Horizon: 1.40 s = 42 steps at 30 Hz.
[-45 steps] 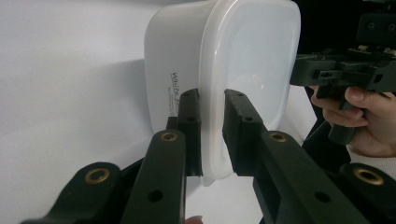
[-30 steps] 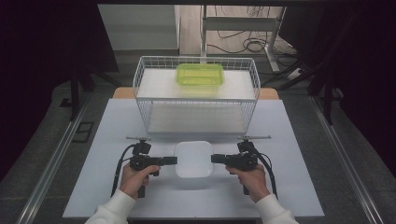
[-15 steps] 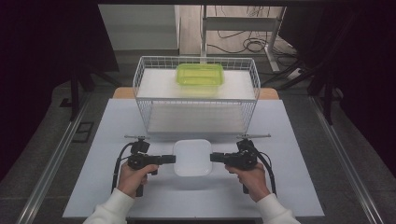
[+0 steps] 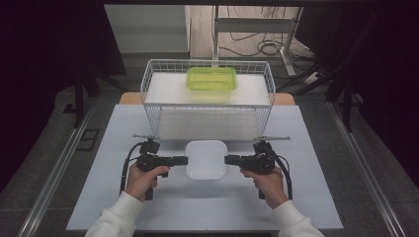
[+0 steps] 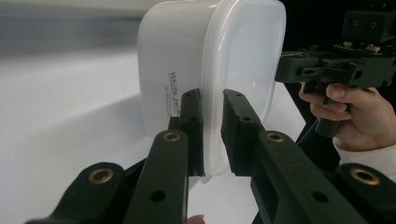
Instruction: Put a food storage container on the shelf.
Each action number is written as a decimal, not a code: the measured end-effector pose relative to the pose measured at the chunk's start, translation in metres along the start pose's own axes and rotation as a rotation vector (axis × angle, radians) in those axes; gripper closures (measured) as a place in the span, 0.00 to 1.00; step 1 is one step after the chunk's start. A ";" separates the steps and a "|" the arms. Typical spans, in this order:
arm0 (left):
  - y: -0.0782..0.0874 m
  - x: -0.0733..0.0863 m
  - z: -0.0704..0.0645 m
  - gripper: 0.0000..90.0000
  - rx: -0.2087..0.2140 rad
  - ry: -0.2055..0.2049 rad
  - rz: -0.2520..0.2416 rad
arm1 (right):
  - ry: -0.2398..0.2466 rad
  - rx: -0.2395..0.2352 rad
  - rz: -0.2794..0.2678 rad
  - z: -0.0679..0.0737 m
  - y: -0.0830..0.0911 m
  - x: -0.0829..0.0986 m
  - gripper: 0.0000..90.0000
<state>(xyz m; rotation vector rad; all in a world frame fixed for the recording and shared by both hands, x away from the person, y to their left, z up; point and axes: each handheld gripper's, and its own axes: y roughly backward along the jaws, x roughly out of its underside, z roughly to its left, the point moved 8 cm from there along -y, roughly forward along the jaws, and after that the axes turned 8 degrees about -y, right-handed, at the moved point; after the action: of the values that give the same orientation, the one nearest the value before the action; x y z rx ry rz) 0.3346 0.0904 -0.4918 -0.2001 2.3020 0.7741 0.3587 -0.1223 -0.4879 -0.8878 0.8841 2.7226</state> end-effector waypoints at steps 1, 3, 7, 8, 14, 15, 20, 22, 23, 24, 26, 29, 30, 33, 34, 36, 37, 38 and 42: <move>0.000 -0.002 -0.001 0.88 -0.001 -0.002 -0.001 | 0.009 -0.002 -0.008 0.002 0.002 -0.003 0.86; 0.001 -0.006 -0.003 0.88 0.000 -0.005 -0.007 | 0.017 0.001 -0.013 0.004 0.004 -0.007 0.86; 0.004 -0.013 -0.006 0.88 -0.002 -0.016 -0.017 | 0.042 0.005 -0.022 0.010 0.009 -0.015 0.86; 0.005 -0.015 -0.008 0.88 -0.002 -0.018 -0.020 | 0.045 0.005 -0.023 0.011 0.010 -0.016 0.86; 0.012 -0.026 -0.015 0.88 -0.012 -0.040 -0.037 | 0.068 0.004 -0.041 0.020 0.016 -0.026 0.86; 0.014 -0.028 -0.017 0.88 -0.013 -0.044 -0.040 | 0.074 0.003 -0.046 0.022 0.017 -0.028 0.86; 0.022 -0.040 -0.025 0.88 -0.017 -0.068 -0.054 | 0.093 0.000 -0.061 0.033 0.025 -0.038 0.86; 0.026 -0.044 -0.028 0.88 -0.017 -0.074 -0.061 | 0.106 -0.003 -0.072 0.037 0.027 -0.042 0.86; 0.027 -0.046 -0.030 0.88 -0.018 -0.076 -0.062 | 0.108 -0.004 -0.074 0.039 0.029 -0.044 0.86; 0.028 -0.048 -0.031 0.88 -0.019 -0.080 -0.064 | 0.112 -0.005 -0.078 0.041 0.030 -0.046 0.86; 0.031 -0.052 -0.033 0.88 -0.021 -0.087 -0.069 | 0.122 -0.006 -0.083 0.044 0.031 -0.050 0.86; 0.033 -0.058 -0.037 0.88 -0.021 -0.098 -0.080 | 0.130 -0.008 -0.091 0.049 0.035 -0.056 0.86; 0.034 -0.060 -0.039 0.88 -0.021 -0.100 -0.084 | 0.133 -0.008 -0.093 0.049 0.036 -0.057 0.86; 0.037 -0.065 -0.042 0.88 -0.024 -0.108 -0.092 | 0.142 -0.007 -0.103 0.053 0.040 -0.063 0.86; 0.038 -0.068 -0.043 0.88 -0.024 -0.113 -0.096 | 0.146 -0.010 -0.106 0.055 0.041 -0.064 0.86; 0.041 -0.072 -0.045 0.88 -0.026 -0.119 -0.101 | 0.150 -0.013 -0.111 0.058 0.042 -0.067 0.86; 0.042 -0.074 -0.046 0.88 -0.028 -0.122 -0.104 | 0.152 -0.016 -0.115 0.059 0.043 -0.069 0.86; 0.043 -0.076 -0.047 0.88 -0.029 -0.126 -0.106 | 0.151 -0.016 -0.118 0.060 0.043 -0.071 0.86; 0.046 -0.085 -0.051 0.89 -0.031 -0.140 -0.110 | 0.162 -0.013 -0.128 0.062 0.046 -0.079 0.86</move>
<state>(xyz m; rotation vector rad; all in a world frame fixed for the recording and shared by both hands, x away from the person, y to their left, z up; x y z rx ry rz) 0.3537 0.0919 -0.3844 -0.2757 2.1298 0.7441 0.3783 -0.1206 -0.3788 -1.1393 0.8080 2.5793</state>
